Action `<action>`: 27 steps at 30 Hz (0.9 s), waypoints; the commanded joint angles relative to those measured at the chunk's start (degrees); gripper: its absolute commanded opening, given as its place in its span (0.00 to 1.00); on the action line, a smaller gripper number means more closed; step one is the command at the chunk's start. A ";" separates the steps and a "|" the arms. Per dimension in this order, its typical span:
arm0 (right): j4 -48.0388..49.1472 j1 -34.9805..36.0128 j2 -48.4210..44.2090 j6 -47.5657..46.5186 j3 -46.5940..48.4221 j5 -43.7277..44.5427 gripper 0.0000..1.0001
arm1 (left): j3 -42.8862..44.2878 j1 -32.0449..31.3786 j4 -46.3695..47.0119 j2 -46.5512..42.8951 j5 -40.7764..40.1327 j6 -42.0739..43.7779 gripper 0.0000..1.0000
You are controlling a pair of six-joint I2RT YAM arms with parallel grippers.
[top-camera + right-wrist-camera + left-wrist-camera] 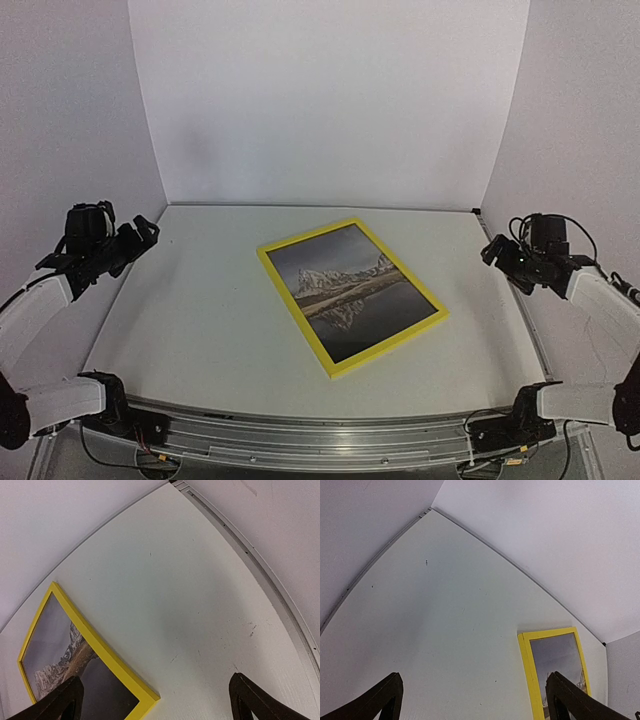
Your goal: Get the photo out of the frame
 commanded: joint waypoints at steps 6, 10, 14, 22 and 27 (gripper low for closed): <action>-0.31 0.04 2.06 -1.73 2.89 -12.01 0.98 | -2.60 0.07 3.20 -0.29 2.86 -0.67 1.00; -1.22 0.07 4.85 -0.98 5.31 -16.79 0.98 | -3.38 0.07 4.60 0.74 3.55 -0.88 1.00; -1.78 4.81 9.93 -1.39 8.56 -18.34 0.98 | -3.27 0.07 5.07 2.52 4.88 -1.18 1.00; -11.97 35.30 34.14 -4.74 30.38 0.97 0.92 | -4.71 0.06 8.05 5.74 8.18 -1.98 1.00; -19.47 48.44 51.15 -6.97 46.35 6.01 0.85 | -6.52 0.09 8.54 6.37 8.20 -1.95 1.00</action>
